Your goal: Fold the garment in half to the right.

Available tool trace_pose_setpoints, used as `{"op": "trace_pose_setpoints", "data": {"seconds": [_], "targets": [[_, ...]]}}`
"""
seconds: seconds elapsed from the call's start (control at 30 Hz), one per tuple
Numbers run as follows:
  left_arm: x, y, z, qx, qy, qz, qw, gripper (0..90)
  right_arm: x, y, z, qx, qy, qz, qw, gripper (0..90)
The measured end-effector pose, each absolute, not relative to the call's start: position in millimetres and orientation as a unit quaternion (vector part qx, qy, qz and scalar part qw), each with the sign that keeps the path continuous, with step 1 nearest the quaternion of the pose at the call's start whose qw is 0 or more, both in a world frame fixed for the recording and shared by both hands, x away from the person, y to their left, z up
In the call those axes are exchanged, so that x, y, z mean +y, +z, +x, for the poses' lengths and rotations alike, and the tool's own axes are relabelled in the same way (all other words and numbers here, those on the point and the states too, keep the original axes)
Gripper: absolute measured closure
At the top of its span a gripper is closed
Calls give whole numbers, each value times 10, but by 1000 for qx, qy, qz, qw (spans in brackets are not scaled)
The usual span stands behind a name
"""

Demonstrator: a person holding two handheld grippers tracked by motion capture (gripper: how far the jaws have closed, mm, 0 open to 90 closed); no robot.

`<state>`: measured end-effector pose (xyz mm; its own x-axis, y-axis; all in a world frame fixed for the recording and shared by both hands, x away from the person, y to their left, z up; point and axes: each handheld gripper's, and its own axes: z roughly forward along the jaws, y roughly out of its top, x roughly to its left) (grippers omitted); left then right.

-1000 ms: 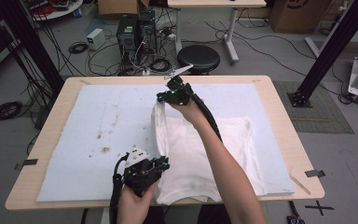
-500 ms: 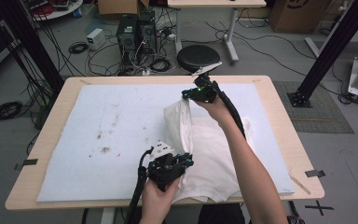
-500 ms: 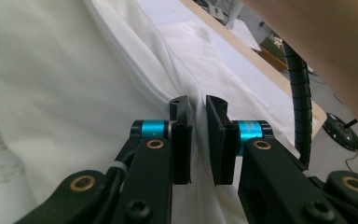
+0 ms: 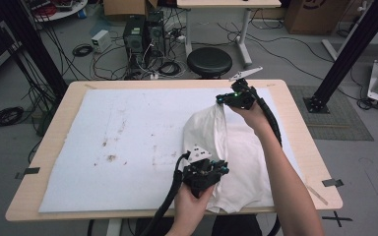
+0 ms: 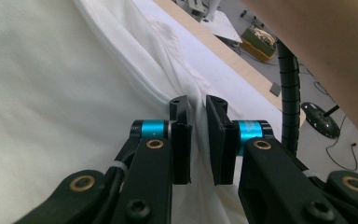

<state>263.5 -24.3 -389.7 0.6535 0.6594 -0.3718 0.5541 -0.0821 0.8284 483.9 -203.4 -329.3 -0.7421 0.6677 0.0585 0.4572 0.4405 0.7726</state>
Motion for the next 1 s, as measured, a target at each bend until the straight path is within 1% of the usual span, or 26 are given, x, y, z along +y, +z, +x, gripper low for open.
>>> {"op": "trace_pose_setpoints", "data": {"seconds": [0.23, 0.4, 0.6, 0.9, 1.0], "targets": [[-518, -3988, 2702, 404, 31, 740, 537, 804, -2398, -3341, 4842, 844, 383, 351, 132, 885], [-727, -3985, 2694, 389, 44, 750, 533, 803, -2612, -3382, 4839, 842, 380, 358, 138, 884], [-932, -4024, 2733, 388, 37, 757, 525, 802, -2854, -3501, 4844, 837, 371, 378, 137, 884], [-1242, -4082, 2780, 384, 35, 770, 507, 793, -3129, -3630, 4831, 830, 356, 404, 146, 884], [-1350, -4128, 2800, 385, 32, 773, 503, 776, -3181, -3700, 4836, 831, 335, 417, 153, 882]]}}
